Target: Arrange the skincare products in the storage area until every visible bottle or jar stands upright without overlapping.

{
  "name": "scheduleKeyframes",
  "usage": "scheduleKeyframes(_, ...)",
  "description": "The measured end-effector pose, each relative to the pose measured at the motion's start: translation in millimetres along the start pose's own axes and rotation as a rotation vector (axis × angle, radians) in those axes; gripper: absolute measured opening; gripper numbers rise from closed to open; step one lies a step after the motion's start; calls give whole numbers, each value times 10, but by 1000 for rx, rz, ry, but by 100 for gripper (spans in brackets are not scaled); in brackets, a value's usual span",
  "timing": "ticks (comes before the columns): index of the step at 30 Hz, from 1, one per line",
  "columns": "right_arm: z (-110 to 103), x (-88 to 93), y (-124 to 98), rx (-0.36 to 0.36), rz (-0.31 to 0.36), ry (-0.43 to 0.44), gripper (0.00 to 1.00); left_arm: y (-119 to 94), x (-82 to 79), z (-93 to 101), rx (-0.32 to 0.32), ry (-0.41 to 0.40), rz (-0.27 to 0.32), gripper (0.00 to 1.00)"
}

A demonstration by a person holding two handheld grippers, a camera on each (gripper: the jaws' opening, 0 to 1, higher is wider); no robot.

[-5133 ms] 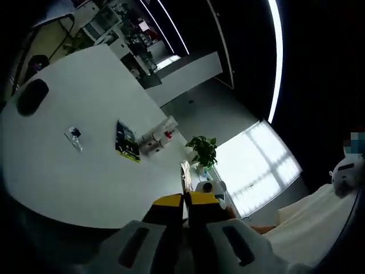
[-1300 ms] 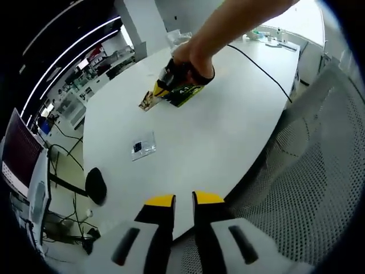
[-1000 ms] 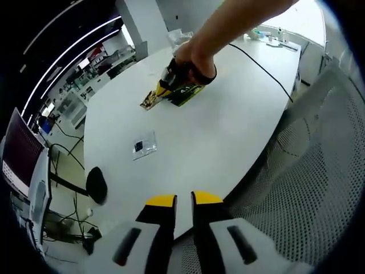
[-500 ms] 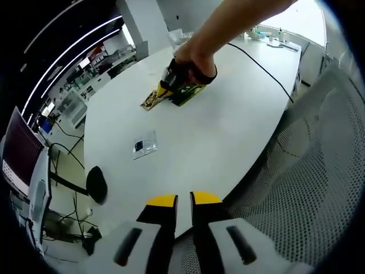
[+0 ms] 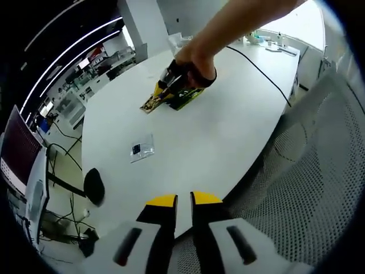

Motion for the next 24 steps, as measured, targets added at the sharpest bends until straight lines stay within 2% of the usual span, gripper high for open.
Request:
scheduleKeyframes(4, 2, 1, -15, 4, 3, 13, 15, -4, -3, 1, 1, 2, 2, 5)
scheduleKeyframes(9, -13, 38, -58, 7, -5, 9, 15, -6, 1, -1, 0, 3, -2, 5)
scheduleKeyframes(14, -221, 95, -118, -31, -26, -111, 14, -12, 2, -10, -5, 4, -1, 4)
scheduleKeyframes(20, -452, 201, -53, -75, -79, -251, 13, -15, 4, -23, -11, 3, -2, 4)
scheduleKeyframes(24, -577, 226, -5, -92, -113, -377, 13, -24, -1, -27, -13, 1, 1, 4)
Point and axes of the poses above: the point that each gripper's makers call its tool centre point, and the gripper's own axes: y roughly forward along the fingers, z roughly to its right, x roughly out of its underside, the point moved 2 cm from there along -y, roughly backward along the fingers, and after that the axes turned 9 degrees about -y, right-handed, at the moved point
